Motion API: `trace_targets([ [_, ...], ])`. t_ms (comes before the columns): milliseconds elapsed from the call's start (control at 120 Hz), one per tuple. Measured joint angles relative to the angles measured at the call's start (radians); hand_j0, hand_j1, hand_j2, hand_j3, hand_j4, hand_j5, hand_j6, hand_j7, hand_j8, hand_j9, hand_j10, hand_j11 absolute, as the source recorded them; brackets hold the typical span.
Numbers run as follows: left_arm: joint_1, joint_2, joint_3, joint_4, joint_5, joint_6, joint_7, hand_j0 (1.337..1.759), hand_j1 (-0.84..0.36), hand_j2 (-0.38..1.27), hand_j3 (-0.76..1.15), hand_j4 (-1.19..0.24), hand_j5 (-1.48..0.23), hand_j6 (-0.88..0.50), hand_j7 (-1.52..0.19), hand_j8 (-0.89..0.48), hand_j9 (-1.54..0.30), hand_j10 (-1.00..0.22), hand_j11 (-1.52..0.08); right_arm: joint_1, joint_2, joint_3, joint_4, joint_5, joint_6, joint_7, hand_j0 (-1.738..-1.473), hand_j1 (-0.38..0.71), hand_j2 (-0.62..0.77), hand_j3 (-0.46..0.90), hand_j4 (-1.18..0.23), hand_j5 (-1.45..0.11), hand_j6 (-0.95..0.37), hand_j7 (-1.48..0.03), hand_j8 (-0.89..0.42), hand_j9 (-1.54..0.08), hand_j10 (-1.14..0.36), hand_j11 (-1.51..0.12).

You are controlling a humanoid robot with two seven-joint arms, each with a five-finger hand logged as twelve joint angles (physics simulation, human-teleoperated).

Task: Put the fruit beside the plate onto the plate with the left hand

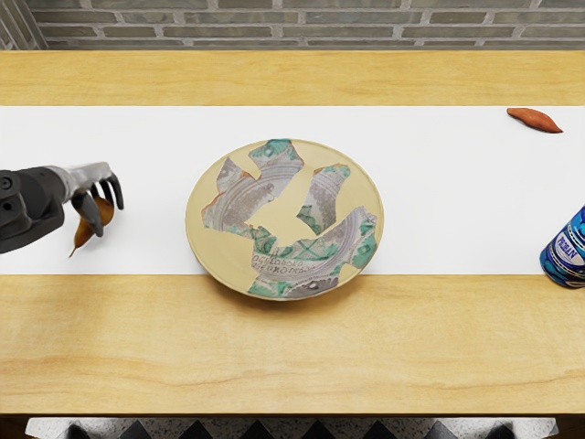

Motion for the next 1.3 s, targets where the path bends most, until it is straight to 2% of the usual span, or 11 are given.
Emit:
trace_targets([
  [208,-0.087,-0.028,-0.002,0.003,-0.113,-0.071,0.000,1.656,-0.35,0.42,0.00,-0.72,-0.93,-0.49,-0.94,-0.45,-0.93,-0.71,-0.94,0.001,0.000,0.000,0.000,-0.001,0.000,0.000,-1.658,-0.31,-0.01,0.00,-0.03,-0.04,-0.03,-0.04,-0.03,-0.04,-0.03,-0.04],
  [308,-0.139,-0.046,-0.010,0.012,-0.155,-0.112,0.000,1.657,-0.36,0.49,0.00,-0.71,-0.95,-0.51,-0.95,-0.46,-0.94,-0.73,-0.94,0.001,0.000,0.000,0.000,0.000,0.000,0.000,-1.658,-0.31,-0.01,0.00,-0.03,-0.04,-0.03,-0.04,-0.03,-0.04,-0.03,-0.04],
  [517,-0.226,-0.063,-0.019,0.021,-0.238,-0.171,0.000,1.657,-0.36,0.47,0.00,-0.72,-0.96,-0.51,-0.96,-0.46,-0.96,-0.72,-0.95,0.001,0.000,0.000,0.000,0.000,0.000,0.000,-1.658,-0.31,-0.01,0.00,-0.03,-0.04,-0.03,-0.04,-0.03,-0.04,-0.03,-0.04],
  [567,-0.236,-0.092,-0.019,0.026,-0.251,-0.178,0.000,1.656,-0.37,0.48,0.00,-0.72,-0.96,-0.50,-0.96,-0.45,-0.96,-0.71,-0.95,0.001,0.000,0.000,0.000,0.000,0.000,0.000,-1.658,-0.31,-0.01,0.00,-0.03,-0.04,-0.03,-0.04,-0.03,-0.04,-0.03,-0.04],
  [592,-0.246,-0.111,-0.019,0.031,-0.258,-0.181,0.000,1.657,-0.39,0.56,0.00,-0.71,-0.97,-0.50,-0.97,-0.45,-0.96,-0.70,-0.95,0.001,0.000,0.000,0.000,0.000,0.000,0.000,-1.658,-0.31,-0.01,0.00,-0.03,-0.04,-0.03,-0.04,-0.03,-0.04,-0.03,-0.04],
  [667,-0.272,-0.137,-0.019,0.052,-0.267,-0.188,0.000,1.656,-0.37,0.52,0.00,-0.72,-0.97,-0.53,-0.97,-0.49,-0.96,-0.71,-0.95,0.001,0.000,0.000,0.000,0.000,0.000,0.000,-1.658,-0.31,-0.01,0.00,-0.03,-0.04,-0.03,-0.04,-0.03,-0.04,-0.03,-0.04],
  [833,-0.287,-0.176,-0.018,0.096,-0.270,-0.201,0.000,1.656,-0.35,0.53,0.00,-0.72,-0.96,-0.56,-0.96,-0.51,-0.95,-0.72,-0.95,0.001,0.000,0.000,0.000,0.000,0.000,0.000,-1.658,-0.31,-0.01,0.00,-0.03,-0.04,-0.03,-0.04,-0.03,-0.04,-0.03,-0.04],
  [858,-0.296,-0.188,-0.018,0.102,-0.271,-0.202,0.000,1.657,-0.36,0.60,0.00,-0.72,-0.97,-0.57,-0.96,-0.50,-0.95,-0.72,-0.95,0.001,0.000,0.000,0.000,0.000,0.000,0.000,-1.658,-0.31,-0.01,0.00,-0.03,-0.04,-0.03,-0.04,-0.03,-0.04,-0.03,-0.04],
  [925,-0.309,-0.212,-0.018,0.118,-0.272,-0.202,0.000,1.656,-0.35,0.52,0.00,-0.72,-0.96,-0.57,-0.97,-0.49,-0.95,-0.72,-0.95,0.002,0.000,0.000,0.000,-0.001,0.000,0.000,-1.658,-0.31,-0.01,0.00,-0.03,-0.04,-0.03,-0.04,-0.03,-0.04,-0.03,-0.04],
  [1200,-0.338,-0.295,-0.020,0.163,-0.281,-0.202,0.000,1.657,-0.35,0.56,0.00,-0.73,-0.97,-0.57,-0.99,-0.51,-0.96,-0.73,-0.95,0.002,0.000,0.000,0.000,-0.001,0.000,0.000,-1.658,-0.31,-0.01,0.00,-0.03,-0.04,-0.03,-0.04,-0.03,-0.04,-0.03,-0.04],
  [1300,-0.346,-0.321,-0.020,0.173,-0.303,-0.202,0.000,1.656,-0.34,0.52,0.00,-0.74,-0.98,-0.58,-0.99,-0.51,-0.97,-0.74,-0.97,0.002,0.000,0.000,0.000,-0.001,0.000,0.000,-1.658,-0.31,-0.01,0.00,-0.03,-0.04,-0.03,-0.04,-0.03,-0.04,-0.03,-0.04],
])
